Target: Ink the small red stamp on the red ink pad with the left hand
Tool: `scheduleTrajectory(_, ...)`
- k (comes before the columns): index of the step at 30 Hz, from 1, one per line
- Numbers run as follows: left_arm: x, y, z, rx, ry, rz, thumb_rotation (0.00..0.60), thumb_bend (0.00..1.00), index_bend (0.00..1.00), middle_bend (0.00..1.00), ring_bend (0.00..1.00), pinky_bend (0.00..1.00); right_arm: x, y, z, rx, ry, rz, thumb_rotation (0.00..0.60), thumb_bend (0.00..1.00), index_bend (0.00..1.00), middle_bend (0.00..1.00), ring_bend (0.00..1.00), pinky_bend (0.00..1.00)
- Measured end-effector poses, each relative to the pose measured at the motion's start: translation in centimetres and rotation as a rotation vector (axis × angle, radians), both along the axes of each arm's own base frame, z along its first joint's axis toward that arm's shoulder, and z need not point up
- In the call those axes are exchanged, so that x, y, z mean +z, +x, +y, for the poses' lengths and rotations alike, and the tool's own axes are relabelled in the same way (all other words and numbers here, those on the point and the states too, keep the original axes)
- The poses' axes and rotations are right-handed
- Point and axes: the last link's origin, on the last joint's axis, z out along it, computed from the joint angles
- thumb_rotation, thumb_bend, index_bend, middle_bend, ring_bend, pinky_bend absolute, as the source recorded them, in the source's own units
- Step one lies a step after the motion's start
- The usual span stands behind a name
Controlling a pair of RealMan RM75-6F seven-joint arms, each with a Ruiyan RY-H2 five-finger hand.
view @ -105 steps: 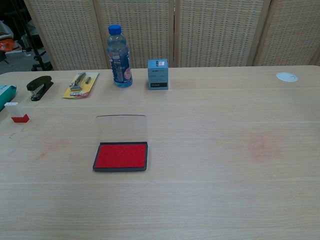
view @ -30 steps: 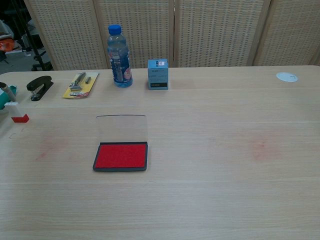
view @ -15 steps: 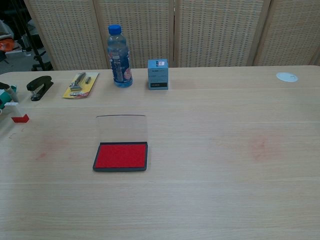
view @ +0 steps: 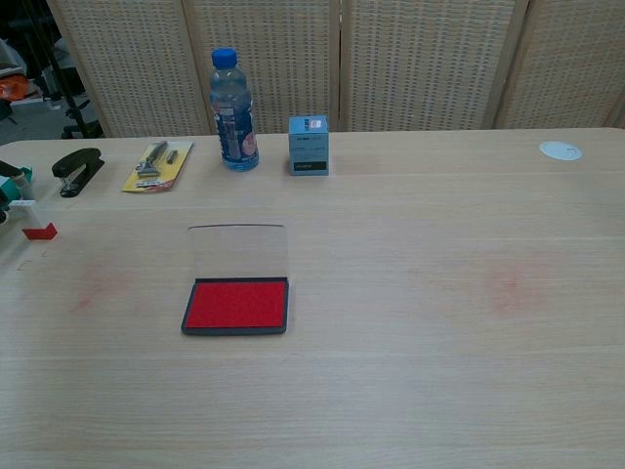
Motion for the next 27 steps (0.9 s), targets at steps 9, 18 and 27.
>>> scheduleTrajectory(9, 0.2, -0.1, 0.0, 0.008, 0.008, -0.009, 0.600, 0.43, 0.56, 1.00, 1.00, 0.99, 0.1, -0.2, 0.1, -0.004, 0.004, -0.010, 0.600, 0.04, 0.00, 0.00, 0.00, 0.00)
scheduleTrajectory(18, 1.2, 0.2, 0.2, -0.025, 0.035, -0.031, 0.600, 0.43, 0.60, 1.00, 1.00, 0.99, 0.1, 0.0, 0.1, 0.007, 0.004, -0.011, 0.600, 0.04, 0.00, 0.00, 0.00, 0.00)
scheduleTrajectory(27, 1.3, 3.6, -0.6, -0.179, 0.023, -0.172, 0.600, 0.43, 0.60, 1.00, 1.00, 0.99, 0.1, 0.3, 0.2, 0.016, 0.002, -0.017, 0.600, 0.04, 0.00, 0.00, 0.00, 0.00)
